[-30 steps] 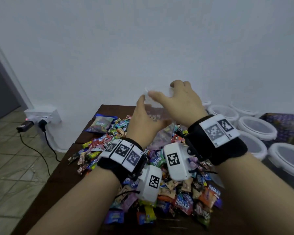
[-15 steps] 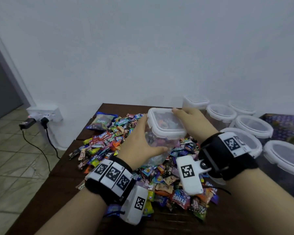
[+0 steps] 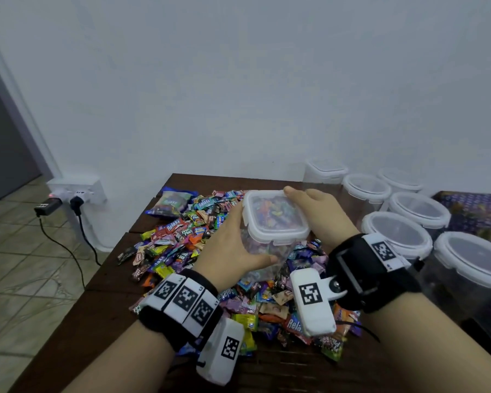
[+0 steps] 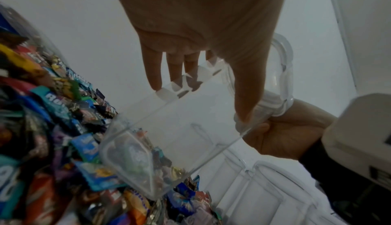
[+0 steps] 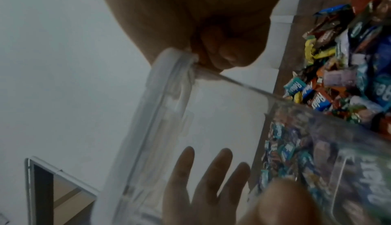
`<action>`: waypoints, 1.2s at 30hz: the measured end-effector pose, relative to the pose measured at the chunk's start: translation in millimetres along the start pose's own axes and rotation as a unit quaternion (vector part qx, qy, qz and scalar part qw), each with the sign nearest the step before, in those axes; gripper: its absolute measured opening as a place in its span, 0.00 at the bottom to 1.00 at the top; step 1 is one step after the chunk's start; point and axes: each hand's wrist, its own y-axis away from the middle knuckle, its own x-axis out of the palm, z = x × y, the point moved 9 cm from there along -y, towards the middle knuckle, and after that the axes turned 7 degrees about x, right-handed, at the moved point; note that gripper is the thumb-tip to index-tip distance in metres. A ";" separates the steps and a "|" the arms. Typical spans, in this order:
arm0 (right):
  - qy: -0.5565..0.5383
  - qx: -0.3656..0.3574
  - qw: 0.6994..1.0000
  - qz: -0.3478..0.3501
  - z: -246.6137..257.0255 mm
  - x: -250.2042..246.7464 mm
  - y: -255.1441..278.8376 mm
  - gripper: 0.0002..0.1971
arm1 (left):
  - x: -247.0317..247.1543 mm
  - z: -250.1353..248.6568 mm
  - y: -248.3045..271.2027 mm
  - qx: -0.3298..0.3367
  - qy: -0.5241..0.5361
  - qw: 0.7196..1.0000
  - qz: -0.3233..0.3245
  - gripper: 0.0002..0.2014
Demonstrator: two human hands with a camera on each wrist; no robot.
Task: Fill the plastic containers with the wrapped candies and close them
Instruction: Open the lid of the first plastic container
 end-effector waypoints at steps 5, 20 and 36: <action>0.007 -0.031 0.999 -0.007 5.0 -2.7 11.2 0.21 | -1.8 1.1 2.3 0.005 0.004 1.000 -0.012 0.46; -0.302 0.086 0.946 0.080 -21.4 45.4 53.9 0.13 | -17.0 -1.7 -4.7 0.016 -0.093 0.976 -0.194 0.46; -0.131 0.013 0.991 -0.034 -18.6 18.8 55.1 0.15 | -18.5 4.7 -4.8 0.031 -0.146 0.976 -0.158 0.46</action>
